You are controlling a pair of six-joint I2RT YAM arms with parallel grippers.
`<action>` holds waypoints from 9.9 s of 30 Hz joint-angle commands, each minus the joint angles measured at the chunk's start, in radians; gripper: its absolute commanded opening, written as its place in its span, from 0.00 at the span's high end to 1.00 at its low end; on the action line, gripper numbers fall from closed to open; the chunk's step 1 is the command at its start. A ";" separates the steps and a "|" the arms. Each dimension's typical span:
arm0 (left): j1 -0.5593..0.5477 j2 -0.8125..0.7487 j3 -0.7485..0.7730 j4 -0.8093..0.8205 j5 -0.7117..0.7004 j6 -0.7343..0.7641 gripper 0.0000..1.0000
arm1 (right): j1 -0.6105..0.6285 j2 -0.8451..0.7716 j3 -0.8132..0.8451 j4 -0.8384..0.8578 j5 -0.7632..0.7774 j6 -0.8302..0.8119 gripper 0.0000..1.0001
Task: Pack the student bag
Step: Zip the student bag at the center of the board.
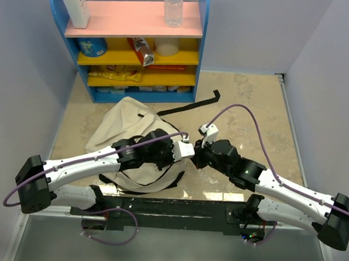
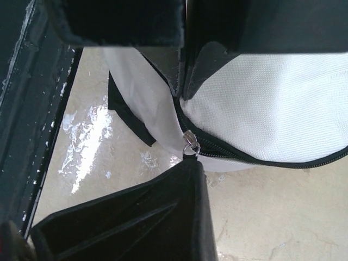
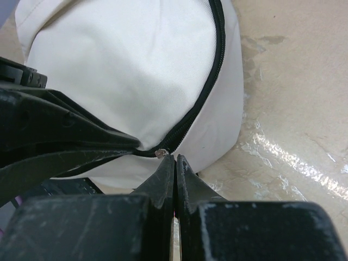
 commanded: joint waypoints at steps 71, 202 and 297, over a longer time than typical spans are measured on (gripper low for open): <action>0.203 -0.228 -0.047 -0.614 0.228 0.921 1.00 | -0.149 0.166 0.290 -0.215 -0.436 -0.565 0.45; -0.089 -0.179 0.013 -0.175 0.257 0.299 0.36 | -0.020 0.224 0.151 -0.151 -0.516 0.006 1.00; -0.147 -0.203 -0.077 -0.235 0.597 0.392 1.00 | -0.316 0.365 0.373 -0.188 -0.129 0.029 1.00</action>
